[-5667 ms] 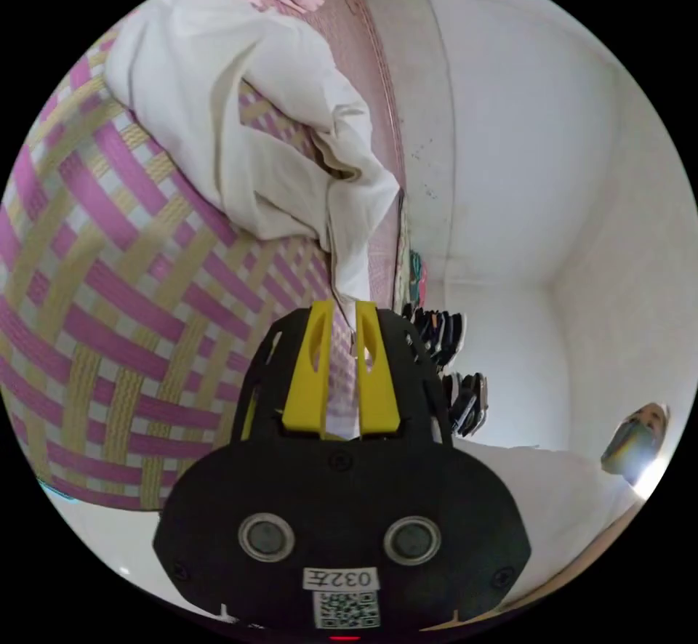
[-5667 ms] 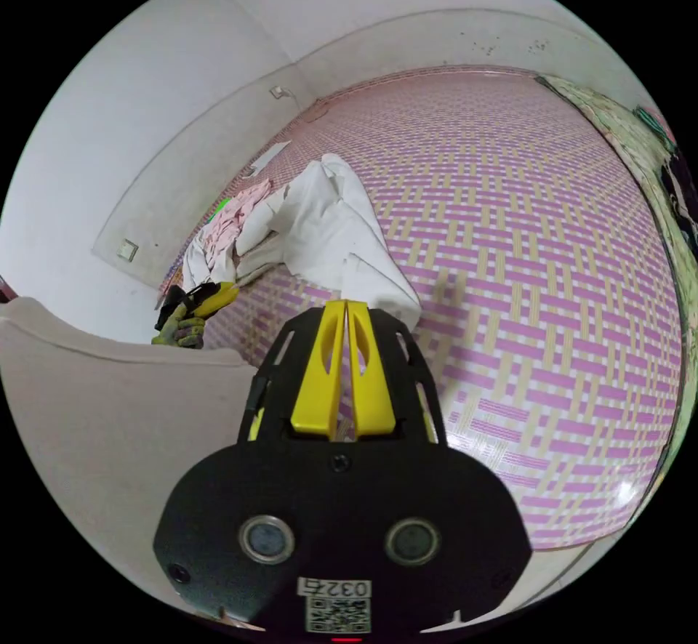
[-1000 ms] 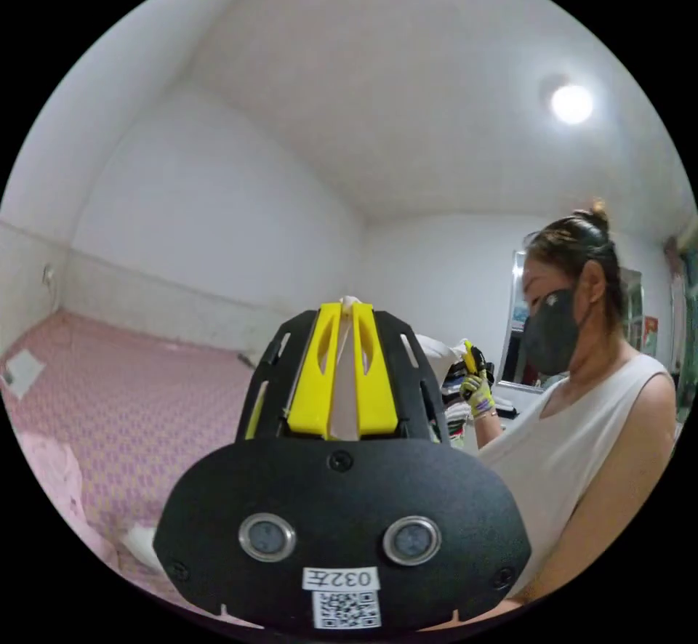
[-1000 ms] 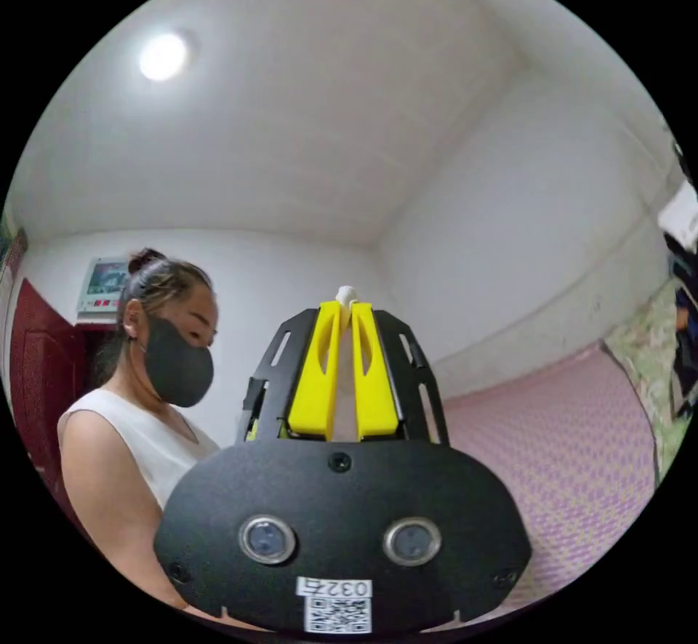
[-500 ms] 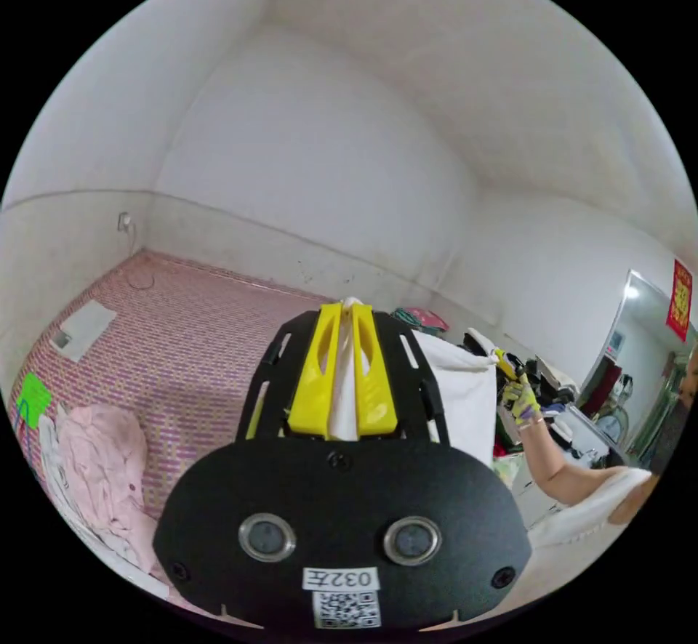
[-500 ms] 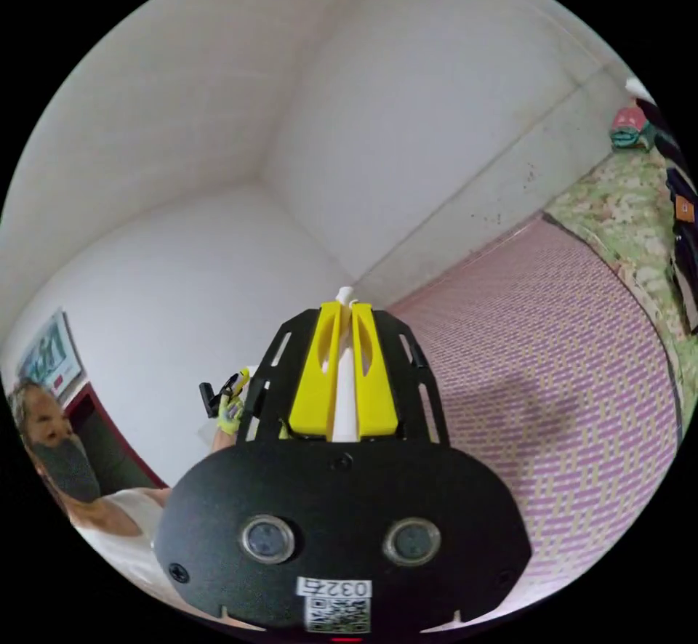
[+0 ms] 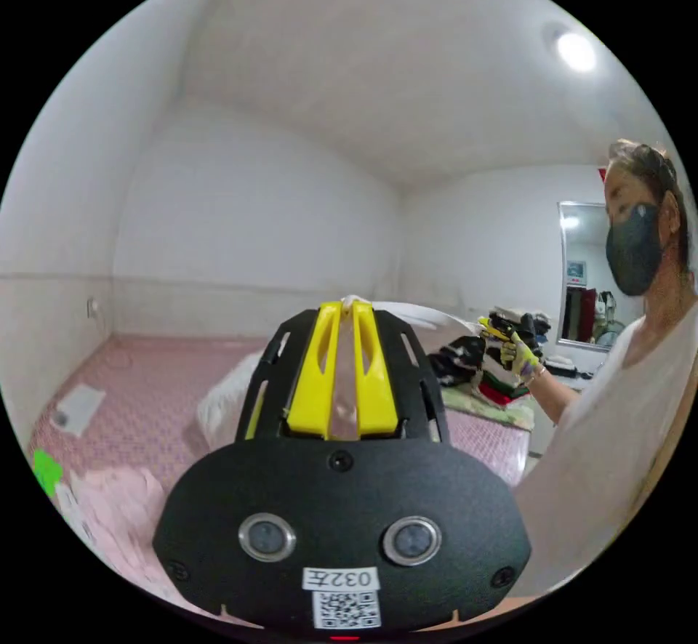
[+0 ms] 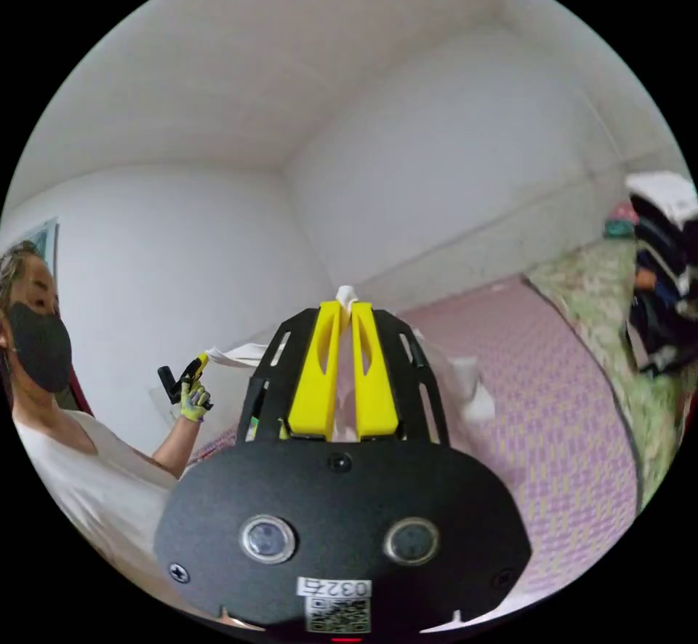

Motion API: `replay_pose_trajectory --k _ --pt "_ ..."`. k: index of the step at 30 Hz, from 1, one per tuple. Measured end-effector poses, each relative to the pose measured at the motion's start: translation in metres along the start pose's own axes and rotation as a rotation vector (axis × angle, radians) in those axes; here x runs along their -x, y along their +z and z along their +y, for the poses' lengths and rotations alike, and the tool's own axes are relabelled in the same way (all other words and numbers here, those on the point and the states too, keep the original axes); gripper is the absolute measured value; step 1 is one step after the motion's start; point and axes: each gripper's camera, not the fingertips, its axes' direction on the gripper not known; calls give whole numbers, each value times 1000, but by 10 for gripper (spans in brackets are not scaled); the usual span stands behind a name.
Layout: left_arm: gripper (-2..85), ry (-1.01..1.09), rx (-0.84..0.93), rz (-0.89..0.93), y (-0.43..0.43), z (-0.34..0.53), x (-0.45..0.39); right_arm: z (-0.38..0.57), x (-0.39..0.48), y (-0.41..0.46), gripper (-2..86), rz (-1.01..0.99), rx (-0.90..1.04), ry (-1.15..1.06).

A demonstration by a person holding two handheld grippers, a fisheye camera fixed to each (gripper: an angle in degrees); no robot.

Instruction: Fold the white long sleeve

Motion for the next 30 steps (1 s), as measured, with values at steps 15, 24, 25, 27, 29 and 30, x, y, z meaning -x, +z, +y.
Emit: replay_pose_trajectory --k 15,24,25,27,29,30 --pt "17 -671 928 -63 45 414 1 421 -122 -48 17 447 579 811" --pt "21 -546 1132 36 51 390 6 425 -95 -57 37 371 639 825" --pt "22 -584 1150 25 45 389 14 430 -92 -60 48 338 655 849" --pt "17 -616 1111 12 30 379 24 435 -88 -67 64 301 665 884" --pt "13 -690 1008 6 10 364 40 438 -82 -84 81 333 632 913" --pt "13 -713 983 -2 6 362 45 439 -81 -88 83 338 620 923"
